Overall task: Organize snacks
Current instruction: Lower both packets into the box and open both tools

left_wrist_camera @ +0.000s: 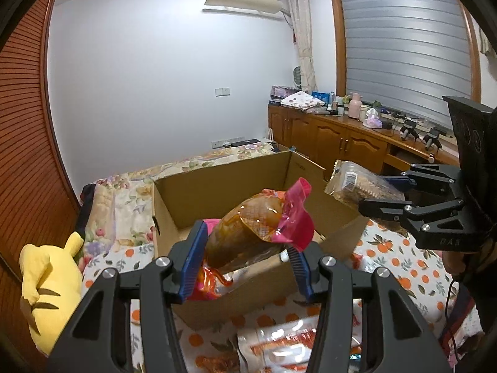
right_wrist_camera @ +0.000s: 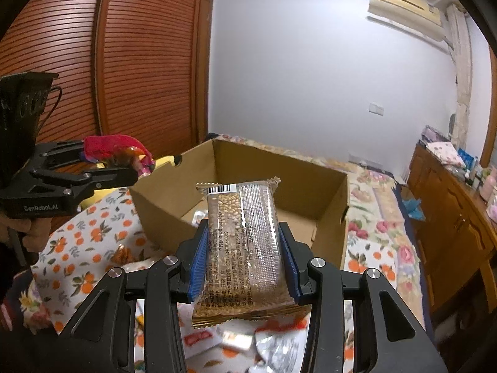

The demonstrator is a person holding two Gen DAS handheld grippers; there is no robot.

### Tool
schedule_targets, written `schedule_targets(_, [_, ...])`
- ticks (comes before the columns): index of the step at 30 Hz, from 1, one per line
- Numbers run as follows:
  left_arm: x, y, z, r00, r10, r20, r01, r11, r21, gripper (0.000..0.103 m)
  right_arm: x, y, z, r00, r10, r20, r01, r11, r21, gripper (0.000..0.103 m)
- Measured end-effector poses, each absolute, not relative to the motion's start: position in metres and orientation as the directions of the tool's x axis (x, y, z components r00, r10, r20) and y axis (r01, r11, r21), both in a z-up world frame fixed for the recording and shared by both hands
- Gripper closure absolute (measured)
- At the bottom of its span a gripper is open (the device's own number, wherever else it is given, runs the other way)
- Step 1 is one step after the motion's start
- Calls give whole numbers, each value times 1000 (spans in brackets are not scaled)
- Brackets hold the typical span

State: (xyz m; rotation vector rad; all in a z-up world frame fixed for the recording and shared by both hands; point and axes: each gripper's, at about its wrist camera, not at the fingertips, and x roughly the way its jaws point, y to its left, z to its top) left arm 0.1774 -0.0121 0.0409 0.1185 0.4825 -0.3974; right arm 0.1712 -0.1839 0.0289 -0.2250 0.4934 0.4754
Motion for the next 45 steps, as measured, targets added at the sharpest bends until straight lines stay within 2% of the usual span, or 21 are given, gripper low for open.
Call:
schedule_targets(19, [250,-26,26,779,-340,-526,411,912,18,52,261,-175,9,738,375,-561,-498,864,-77,60])
schedule_targets(30, [267,-25,12,760,-326,-563,393,920,-2,52,280,-166,-13,700,360,-616,-508,858,-76,60])
schedule_targets(34, [265,-24,15,769,-328,-548,386,922,-11,51,282,-163,-17,686,364,-630,-513,856,-65,60])
schedule_targets(38, [262,-23,17,774,-326,-543,382,924,-11,49,282,-161,-19,678,365,-638,-513,857,-55,57])
schedule_targets(43, [254,-20,19,774,-330,-541,377,926,-25,46,280,-161,-18,687,354,-635,-501,863,-62,45])
schedule_targets(45, [250,-17,20,775,-329,-539,374,927,-28,45,276,-162,-15,694,346,-631,-493,867,-67,44])
